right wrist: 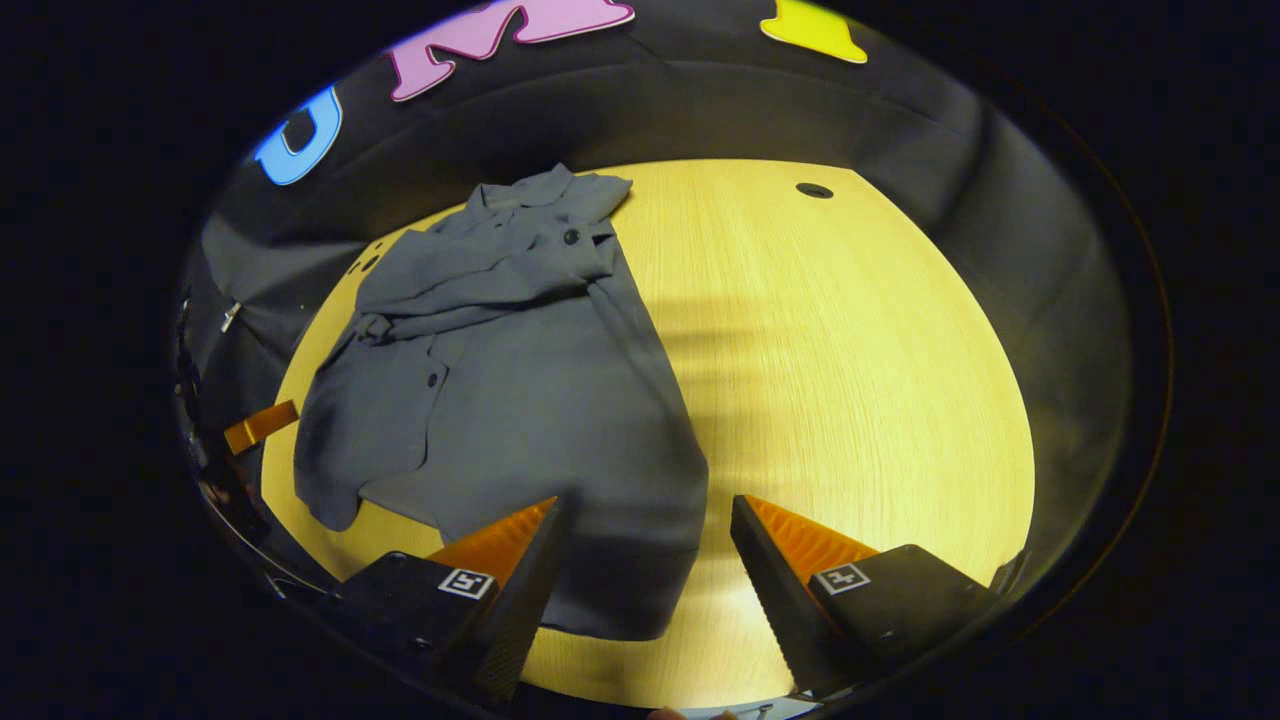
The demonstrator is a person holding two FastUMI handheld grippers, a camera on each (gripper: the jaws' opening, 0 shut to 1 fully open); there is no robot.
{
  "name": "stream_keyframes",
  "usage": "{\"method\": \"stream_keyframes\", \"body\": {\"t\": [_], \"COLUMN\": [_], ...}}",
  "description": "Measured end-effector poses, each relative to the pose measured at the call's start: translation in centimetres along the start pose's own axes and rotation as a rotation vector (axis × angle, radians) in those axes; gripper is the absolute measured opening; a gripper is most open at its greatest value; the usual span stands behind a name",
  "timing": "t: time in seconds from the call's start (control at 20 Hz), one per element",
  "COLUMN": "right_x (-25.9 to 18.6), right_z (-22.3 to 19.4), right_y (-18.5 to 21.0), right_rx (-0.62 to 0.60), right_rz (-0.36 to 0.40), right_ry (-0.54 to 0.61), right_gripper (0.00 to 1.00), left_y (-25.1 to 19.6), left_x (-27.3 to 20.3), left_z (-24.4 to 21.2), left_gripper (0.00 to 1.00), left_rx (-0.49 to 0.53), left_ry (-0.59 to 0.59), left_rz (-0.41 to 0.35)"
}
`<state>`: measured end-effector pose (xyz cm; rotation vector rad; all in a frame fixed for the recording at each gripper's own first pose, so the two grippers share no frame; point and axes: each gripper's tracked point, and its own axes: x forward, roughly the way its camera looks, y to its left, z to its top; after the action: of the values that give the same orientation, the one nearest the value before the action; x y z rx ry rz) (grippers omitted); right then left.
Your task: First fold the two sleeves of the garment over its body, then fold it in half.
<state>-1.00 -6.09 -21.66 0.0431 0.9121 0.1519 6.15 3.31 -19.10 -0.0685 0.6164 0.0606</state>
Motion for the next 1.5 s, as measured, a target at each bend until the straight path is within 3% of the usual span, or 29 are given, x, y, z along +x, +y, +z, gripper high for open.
{"method": "stream_keyframes", "body": {"t": [0.25, 0.45, 0.6, 0.65, 0.95, 1.15, 1.3, 1.35, 1.4, 1.5], "right_x": [1.4, 1.6, 1.5, 1.6, 1.5, 1.8, 2.0, 2.2, 2.2, 2.4], "right_z": [-1.9, -3.4, -3.7, -3.9, -4.8, -5.2, -5.3, -5.5, -5.4, -5.2], "right_y": [0.6, 2.1, 2.6, 3.0, 6.3, 6.8, 7.2, 7.6, 7.8, 8.0], "right_rx": [0.088, 0.109, 0.085, 0.083, 0.106, 0.031, -0.039, -0.036, -0.036, -0.036], "right_rz": [-0.012, -0.019, -0.034, -0.031, -0.016, -0.078, -0.118, -0.115, -0.114, -0.106], "right_ry": [0.061, 0.095, 0.097, 0.107, 0.164, 0.177, 0.176, 0.182, 0.181, 0.170], "right_gripper": [1.00, 0.99, 1.00, 1.00, 1.00, 1.00, 0.99, 0.97, 0.87, 0.58], "left_y": [5.7, 7.6, 7.3, 6.8, 3.3, 1.3, 0.3, 0.0, -0.4, -1.2], "left_x": [-0.9, -0.8, -0.7, -0.6, 0.0, 0.3, 0.6, 0.6, 0.6, 0.7], "left_z": [-4.9, -7.5, -7.8, -7.7, -7.2, -7.5, -7.4, -7.3, -7.4, -7.3], "left_gripper": [0.96, 0.96, 0.92, 0.97, 0.97, 0.97, 0.87, 0.84, 0.77, 0.60], "left_rx": [-0.034, -0.066, -0.053, -0.038, 0.065, 0.106, 0.114, 0.117, 0.122, 0.135], "left_ry": [0.082, 0.143, 0.147, 0.152, 0.158, 0.163, 0.172, 0.173, 0.179, 0.186], "left_rz": [0.061, 0.067, 0.040, 0.023, -0.032, -0.035, -0.044, -0.050, -0.055, -0.076]}}
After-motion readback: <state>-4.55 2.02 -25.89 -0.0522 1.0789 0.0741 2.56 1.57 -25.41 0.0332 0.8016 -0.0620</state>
